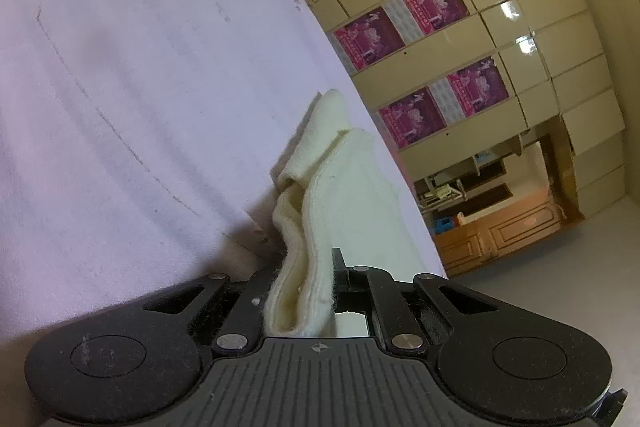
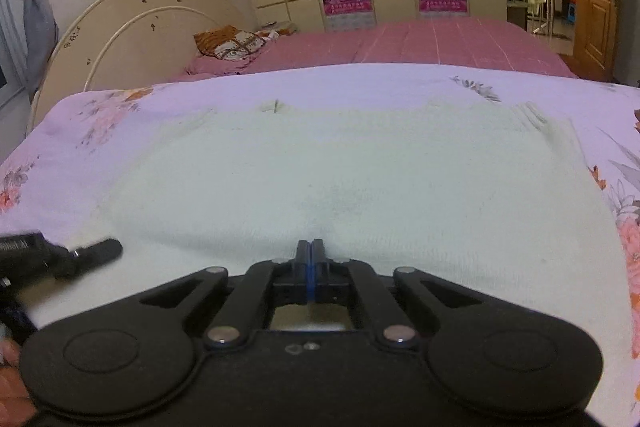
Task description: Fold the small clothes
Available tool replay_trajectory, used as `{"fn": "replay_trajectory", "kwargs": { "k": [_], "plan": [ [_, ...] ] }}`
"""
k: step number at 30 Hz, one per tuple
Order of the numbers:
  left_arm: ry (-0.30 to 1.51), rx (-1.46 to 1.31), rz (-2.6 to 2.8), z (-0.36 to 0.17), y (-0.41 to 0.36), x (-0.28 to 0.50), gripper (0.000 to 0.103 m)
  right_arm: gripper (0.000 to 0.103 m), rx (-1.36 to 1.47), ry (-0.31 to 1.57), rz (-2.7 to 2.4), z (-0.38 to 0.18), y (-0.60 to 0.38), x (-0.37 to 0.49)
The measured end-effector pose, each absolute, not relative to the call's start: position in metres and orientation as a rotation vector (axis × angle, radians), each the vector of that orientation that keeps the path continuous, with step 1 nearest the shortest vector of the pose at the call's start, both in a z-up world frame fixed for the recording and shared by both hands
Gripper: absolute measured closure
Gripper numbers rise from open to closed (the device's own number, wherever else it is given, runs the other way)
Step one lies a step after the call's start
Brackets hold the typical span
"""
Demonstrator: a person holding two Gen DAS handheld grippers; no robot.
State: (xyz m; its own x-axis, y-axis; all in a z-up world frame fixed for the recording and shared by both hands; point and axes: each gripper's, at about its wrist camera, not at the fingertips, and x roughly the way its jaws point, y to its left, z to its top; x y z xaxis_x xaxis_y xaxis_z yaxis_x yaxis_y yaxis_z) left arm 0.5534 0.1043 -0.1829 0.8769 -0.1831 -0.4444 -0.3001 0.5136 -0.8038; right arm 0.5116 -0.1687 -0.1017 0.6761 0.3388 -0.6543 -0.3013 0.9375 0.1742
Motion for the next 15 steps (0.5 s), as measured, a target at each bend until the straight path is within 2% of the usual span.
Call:
{"fn": "replay_trajectory", "kwargs": {
  "k": [4, 7, 11, 15],
  "plan": [
    [0.521, -1.055, 0.068, -0.188, 0.106, 0.548, 0.096, 0.103, 0.053, 0.743, 0.35, -0.099, -0.167, 0.509],
    [0.524, -1.038, 0.076, -0.187, 0.105, 0.553, 0.096, 0.094, 0.092, 0.685, 0.352, -0.085, -0.169, 0.507],
    [0.523, -1.031, 0.084, -0.188, 0.105, 0.533, 0.096, 0.094, 0.114, 0.7, 0.35, -0.087, -0.171, 0.52],
    [0.529, -0.985, 0.089, -0.183, 0.1, 0.524, 0.096, 0.099, 0.08, 0.727, 0.336, -0.1, -0.167, 0.527]
  ]
}}
